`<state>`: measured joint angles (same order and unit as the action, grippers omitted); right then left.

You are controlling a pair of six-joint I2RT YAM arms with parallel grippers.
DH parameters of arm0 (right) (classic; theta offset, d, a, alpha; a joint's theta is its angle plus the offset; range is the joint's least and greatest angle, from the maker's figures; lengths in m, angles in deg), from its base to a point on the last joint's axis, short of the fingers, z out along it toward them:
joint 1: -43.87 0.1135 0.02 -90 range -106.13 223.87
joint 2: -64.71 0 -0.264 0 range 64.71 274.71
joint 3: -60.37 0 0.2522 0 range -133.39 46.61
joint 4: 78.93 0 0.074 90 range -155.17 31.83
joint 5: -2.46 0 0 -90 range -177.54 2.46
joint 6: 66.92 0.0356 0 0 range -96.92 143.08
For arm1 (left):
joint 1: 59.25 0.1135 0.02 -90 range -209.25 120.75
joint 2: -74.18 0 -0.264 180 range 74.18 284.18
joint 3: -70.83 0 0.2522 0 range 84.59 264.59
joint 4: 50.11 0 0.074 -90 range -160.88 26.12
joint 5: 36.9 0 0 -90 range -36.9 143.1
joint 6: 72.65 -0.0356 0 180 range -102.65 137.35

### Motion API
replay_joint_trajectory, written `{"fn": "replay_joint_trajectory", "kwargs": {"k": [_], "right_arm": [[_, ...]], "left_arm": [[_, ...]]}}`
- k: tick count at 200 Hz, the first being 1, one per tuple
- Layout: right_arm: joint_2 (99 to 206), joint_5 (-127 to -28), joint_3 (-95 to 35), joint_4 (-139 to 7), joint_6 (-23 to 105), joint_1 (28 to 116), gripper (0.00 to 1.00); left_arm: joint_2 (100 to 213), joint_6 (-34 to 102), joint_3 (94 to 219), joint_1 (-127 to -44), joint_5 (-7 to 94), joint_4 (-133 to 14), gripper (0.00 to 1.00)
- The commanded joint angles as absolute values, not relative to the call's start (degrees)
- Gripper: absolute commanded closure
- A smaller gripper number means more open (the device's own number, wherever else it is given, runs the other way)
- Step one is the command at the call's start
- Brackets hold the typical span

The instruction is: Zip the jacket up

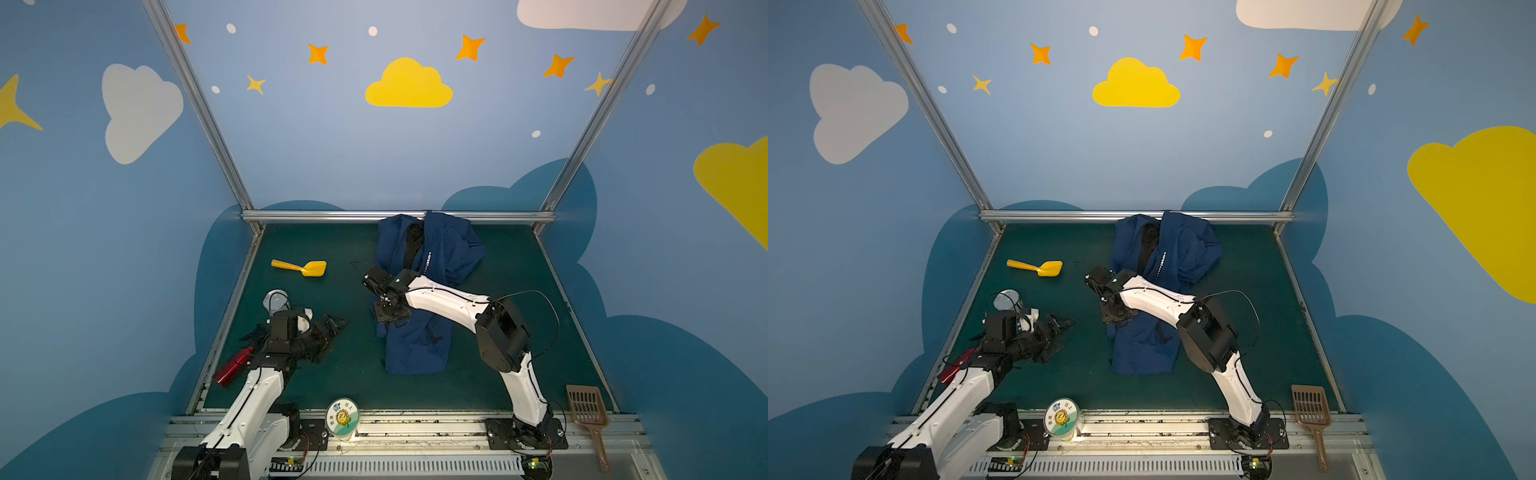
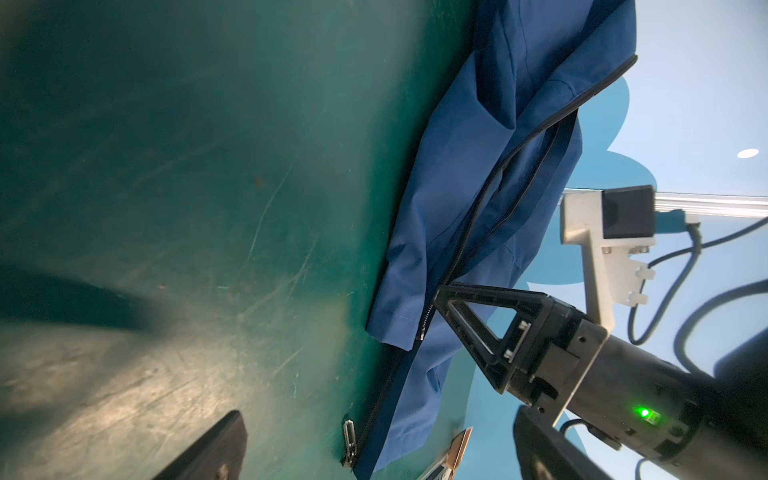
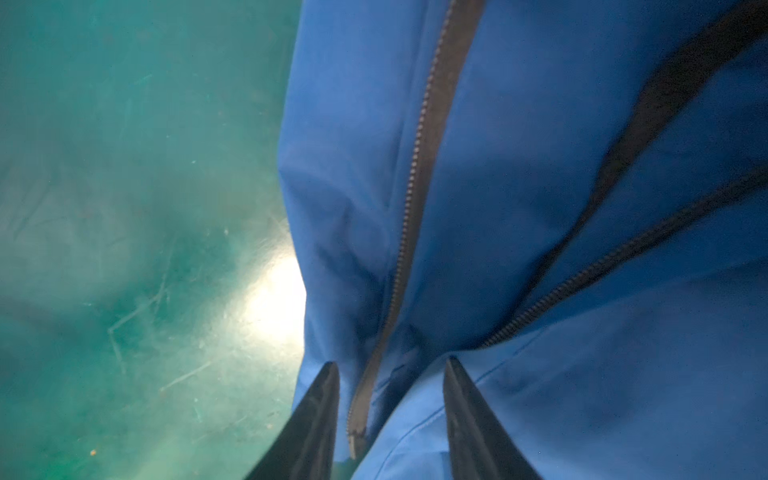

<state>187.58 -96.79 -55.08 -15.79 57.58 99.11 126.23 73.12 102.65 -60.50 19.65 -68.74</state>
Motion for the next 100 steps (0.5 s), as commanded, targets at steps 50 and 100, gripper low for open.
{"fn": "replay_joint_trajectory", "kwargs": {"k": [50, 100], "right_arm": [[187.4, -96.8, -59.6, -13.1, 56.7, 99.7, 0.59], [189.5, -96.2, -60.0, -13.5, 56.8, 99.0, 0.65]], "left_arm": [[129.3, 73.0, 102.7, -60.3, 19.0, -66.3, 0.01], [130.1, 73.0, 102.8, -60.2, 19.1, -65.8, 0.01]]}}
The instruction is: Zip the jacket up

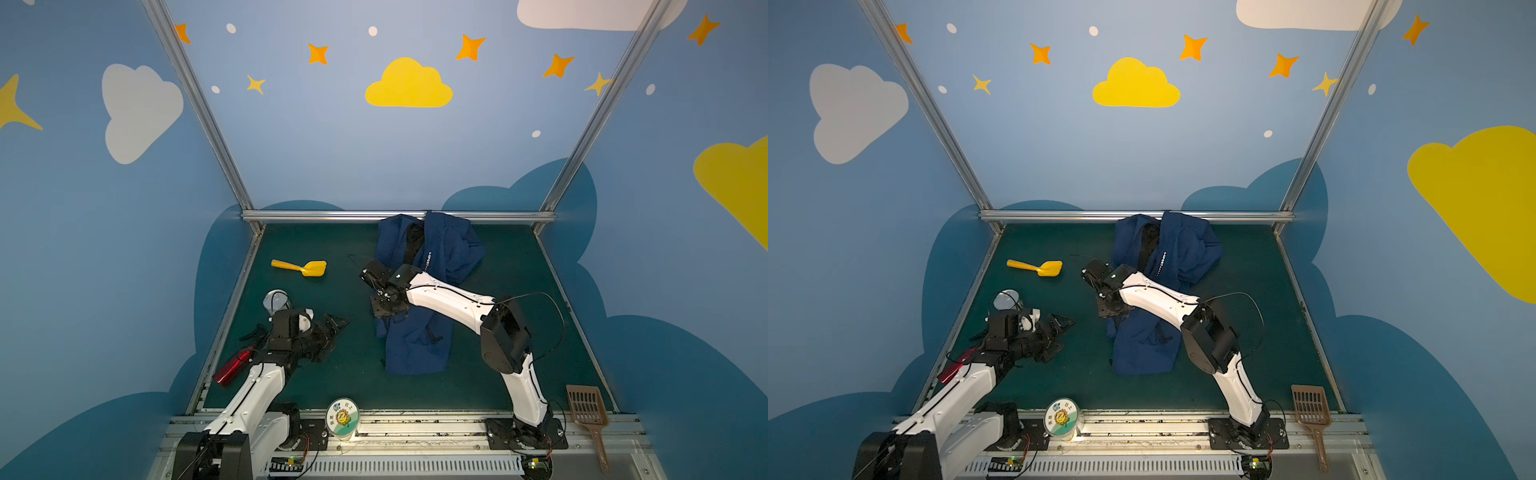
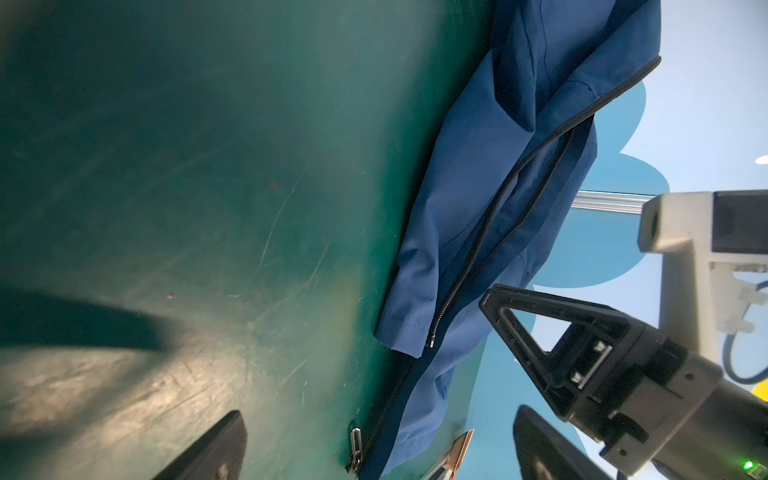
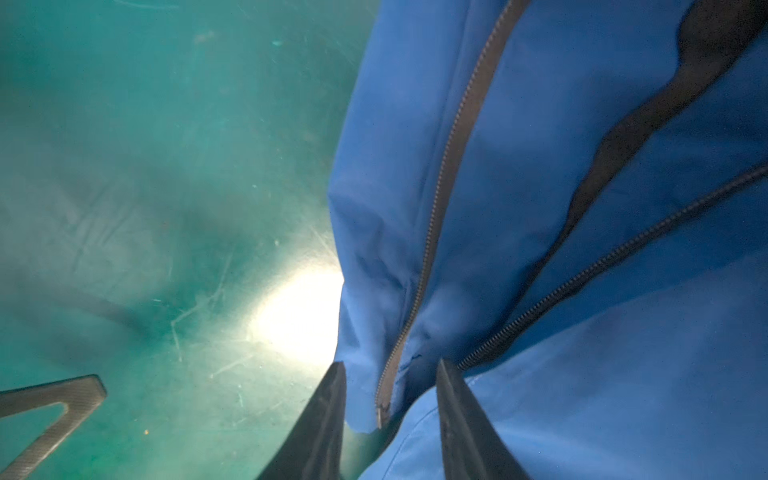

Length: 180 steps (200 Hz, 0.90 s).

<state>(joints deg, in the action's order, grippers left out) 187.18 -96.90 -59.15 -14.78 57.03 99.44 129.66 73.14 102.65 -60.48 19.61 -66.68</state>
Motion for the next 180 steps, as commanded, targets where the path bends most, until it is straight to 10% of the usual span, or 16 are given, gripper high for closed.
{"fn": "replay_joint_trajectory", "kwargs": {"k": [1, 55, 95, 180], "right_arm": [[189.6, -96.1, -60.0, -13.5, 56.7, 98.9, 0.65], [191.9, -94.6, -59.3, -13.2, 57.1, 98.2, 0.69], [190.1, -93.8, -58.0, -13.1, 56.9, 97.7, 1.00], [172.7, -70.5, -39.8, -36.2, 59.3, 95.3, 1.00]], "left_arm": [[130.2, 73.0, 102.7, -60.3, 19.0, -65.7, 0.01], [130.8, 73.1, 102.7, -60.2, 18.7, -65.5, 0.01], [130.6, 73.5, 103.1, -60.1, 18.2, -65.7, 0.01], [125.3, 87.2, 103.4, -60.4, 9.0, -55.6, 0.01]]}}
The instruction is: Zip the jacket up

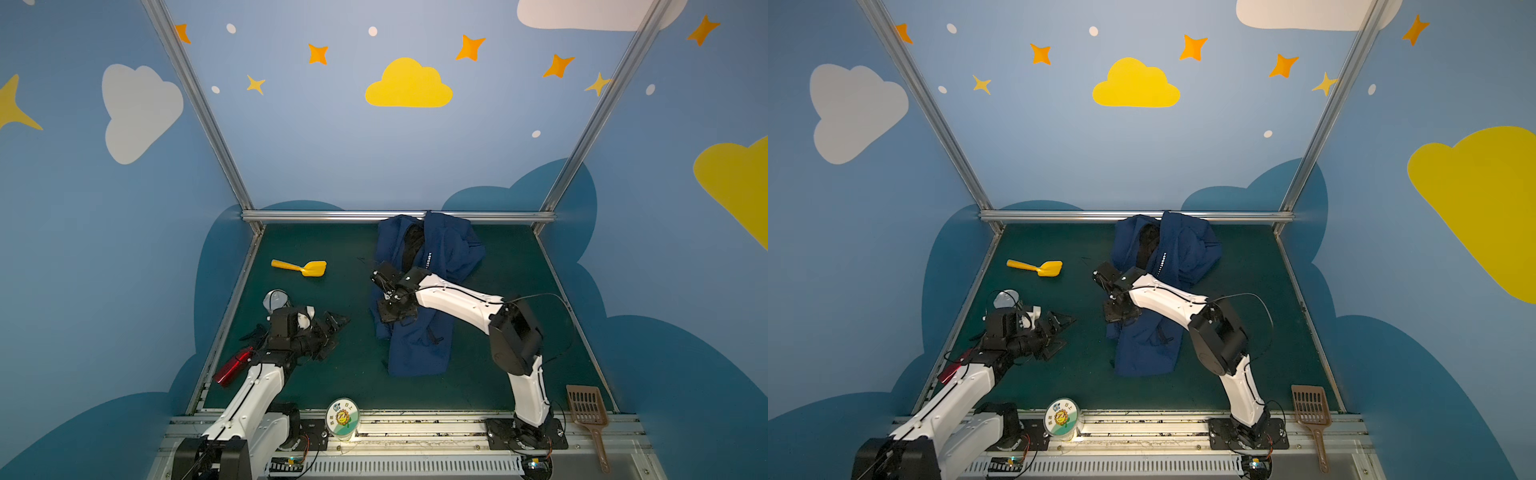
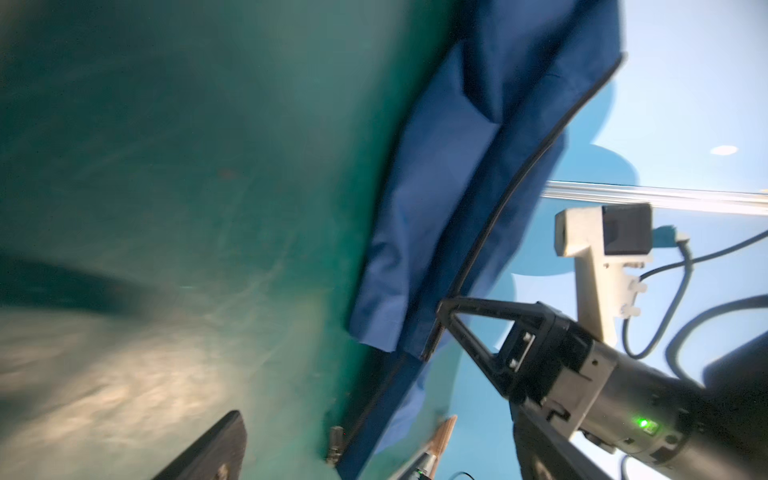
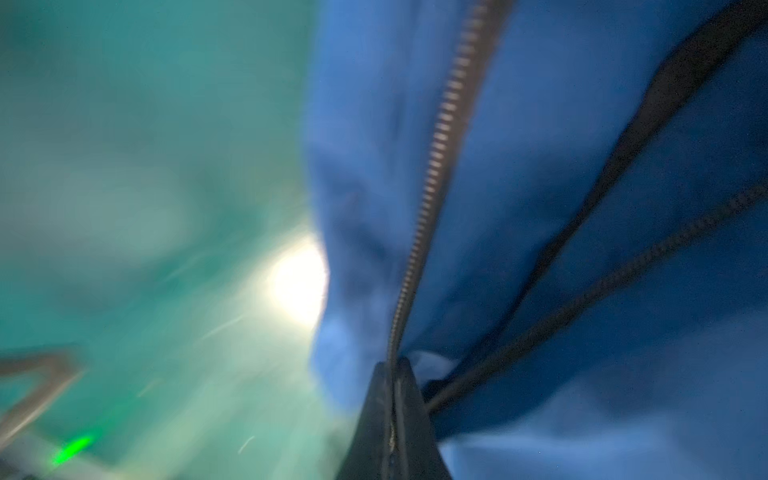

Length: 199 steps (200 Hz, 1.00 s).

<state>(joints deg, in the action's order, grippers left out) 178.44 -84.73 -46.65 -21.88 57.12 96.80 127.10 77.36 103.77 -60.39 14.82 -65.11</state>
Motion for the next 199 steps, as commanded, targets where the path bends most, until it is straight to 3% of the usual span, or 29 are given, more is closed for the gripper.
{"fn": "replay_joint_trajectory", "kwargs": {"k": [1, 25, 81, 152, 199], "right_arm": [[172.6, -70.2, -39.3, -37.1, 59.7, 95.2, 1.00], [170.0, -57.3, -28.4, -57.0, 69.3, 92.2, 1.00], [168.0, -49.3, -18.3, -87.0, 83.0, 90.1, 1.00], [169.2, -47.1, -17.0, -106.4, 92.3, 88.9, 1.00], [170.2, -46.8, -16.8, -113.9, 96.9, 88.5, 1.00]], "left_arm": [[125.2, 87.8, 103.3, -60.5, 8.9, -54.9, 0.01], [122.0, 93.3, 103.8, -60.8, 8.3, -51.5, 0.01], [116.1, 99.9, 105.2, -62.7, 9.2, -51.8, 0.01], [116.2, 106.9, 106.9, -66.9, 13.3, -44.5, 0.01], [122.9, 112.1, 111.8, -69.4, 14.0, -34.5, 0.01]]}}
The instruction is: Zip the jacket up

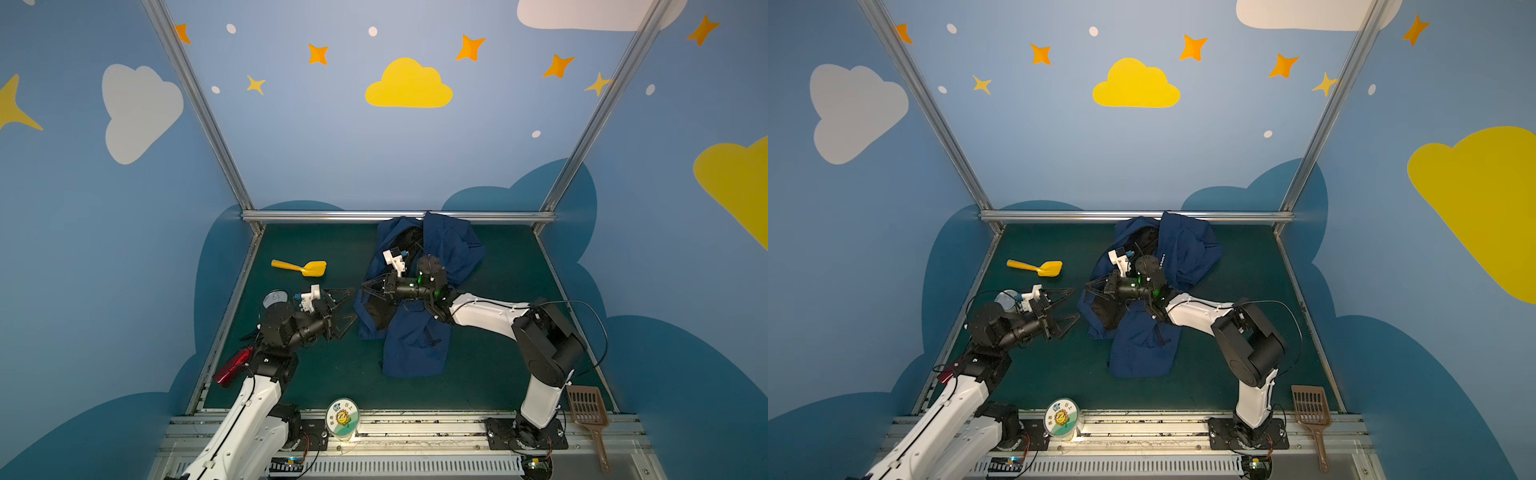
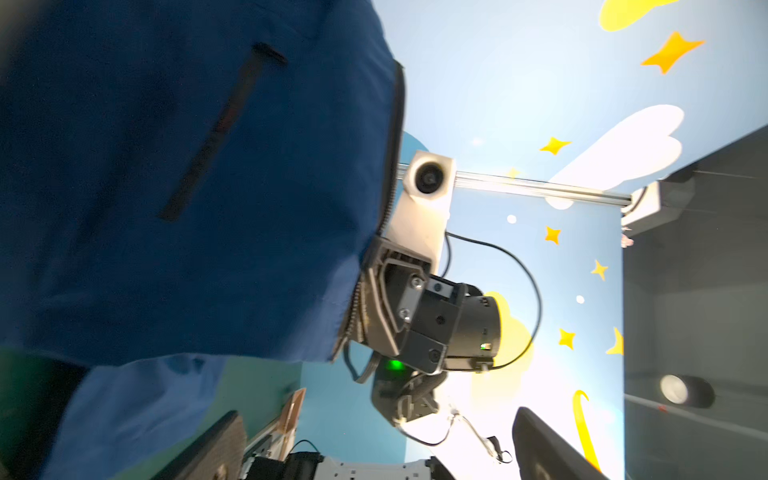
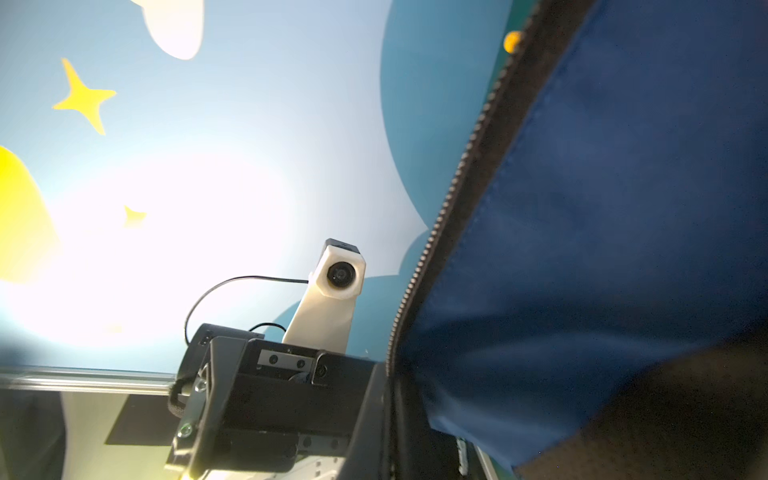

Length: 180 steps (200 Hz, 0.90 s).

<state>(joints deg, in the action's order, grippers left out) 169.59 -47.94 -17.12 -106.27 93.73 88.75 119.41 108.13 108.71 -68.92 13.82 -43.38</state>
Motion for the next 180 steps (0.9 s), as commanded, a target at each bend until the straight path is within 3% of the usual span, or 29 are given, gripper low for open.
{"fn": "replay_joint_trajectory", "kwargs": {"k": [1, 68, 180], "right_arm": [[170.2, -46.8, -16.8, -114.0, 96.9, 88.5, 1.00], [168.6, -47.2, -13.5, -117.4, 98.4, 87.8, 1.00], [165.2, -48.7, -6.4, -123.9, 101.5, 86.4, 1.00]], "left_arm": [[123.1, 112.2, 111.9, -69.5, 13.9, -34.4, 0.01], [132.9, 113.6, 113.1, -74.1, 18.5, -25.3, 0.01], [140.7, 113.3, 110.7, -73.9, 22.2, -19.6, 0.01]]}}
